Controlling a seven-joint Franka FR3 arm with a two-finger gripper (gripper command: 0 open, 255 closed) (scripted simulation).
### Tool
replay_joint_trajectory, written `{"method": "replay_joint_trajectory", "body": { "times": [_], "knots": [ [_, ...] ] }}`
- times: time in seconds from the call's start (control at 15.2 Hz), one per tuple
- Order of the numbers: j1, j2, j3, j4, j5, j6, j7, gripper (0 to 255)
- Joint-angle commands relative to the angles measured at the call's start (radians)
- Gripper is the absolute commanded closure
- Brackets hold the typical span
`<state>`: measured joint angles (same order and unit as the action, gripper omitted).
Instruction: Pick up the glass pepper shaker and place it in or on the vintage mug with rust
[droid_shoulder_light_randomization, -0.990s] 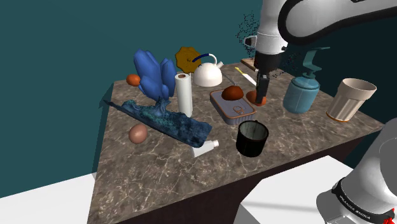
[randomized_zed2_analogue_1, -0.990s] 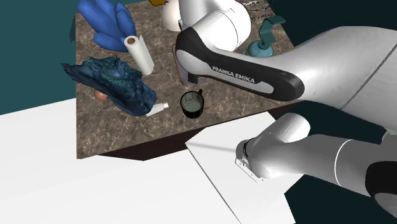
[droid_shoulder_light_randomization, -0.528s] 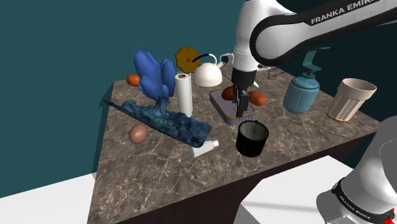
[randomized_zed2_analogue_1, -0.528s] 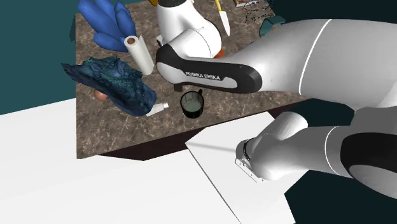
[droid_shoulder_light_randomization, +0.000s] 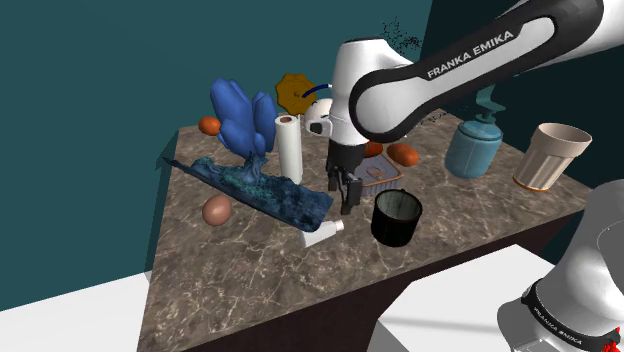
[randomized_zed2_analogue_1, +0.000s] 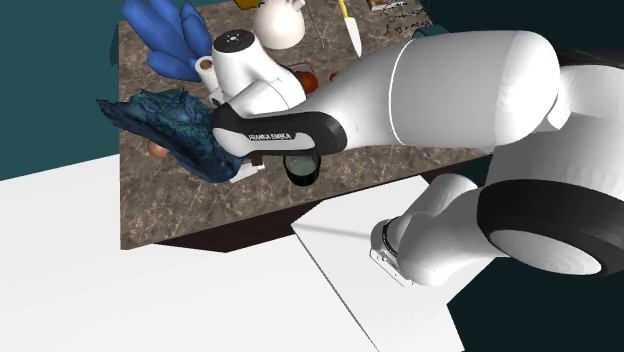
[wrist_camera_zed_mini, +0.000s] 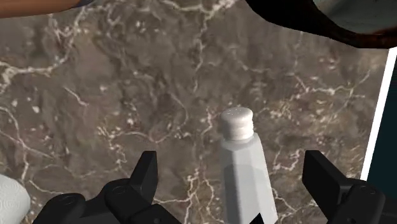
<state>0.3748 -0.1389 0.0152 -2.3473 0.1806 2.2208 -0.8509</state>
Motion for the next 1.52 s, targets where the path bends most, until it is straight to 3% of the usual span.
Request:
{"method": "replay_joint_trajectory", "body": {
  "times": [0.0, 0.13, 0.66, 1.12, 1.19, 1.45],
  "knots": [
    [0.026, 0.048, 0.014, 0.015, 0.033, 0.034, -0.063, 0],
    [0.047, 0.088, 0.028, 0.032, 0.061, 0.058, -0.119, 0],
    [0.057, 0.155, 0.039, -0.001, 0.080, 0.160, -0.130, 0],
    [0.057, 0.155, 0.039, -0.001, 0.080, 0.159, -0.130, 0],
    [0.057, 0.155, 0.039, -0.001, 0.080, 0.159, -0.130, 255],
    [0.057, 0.155, 0.039, -0.001, 0.080, 0.159, -0.130, 255]
  ]
}}
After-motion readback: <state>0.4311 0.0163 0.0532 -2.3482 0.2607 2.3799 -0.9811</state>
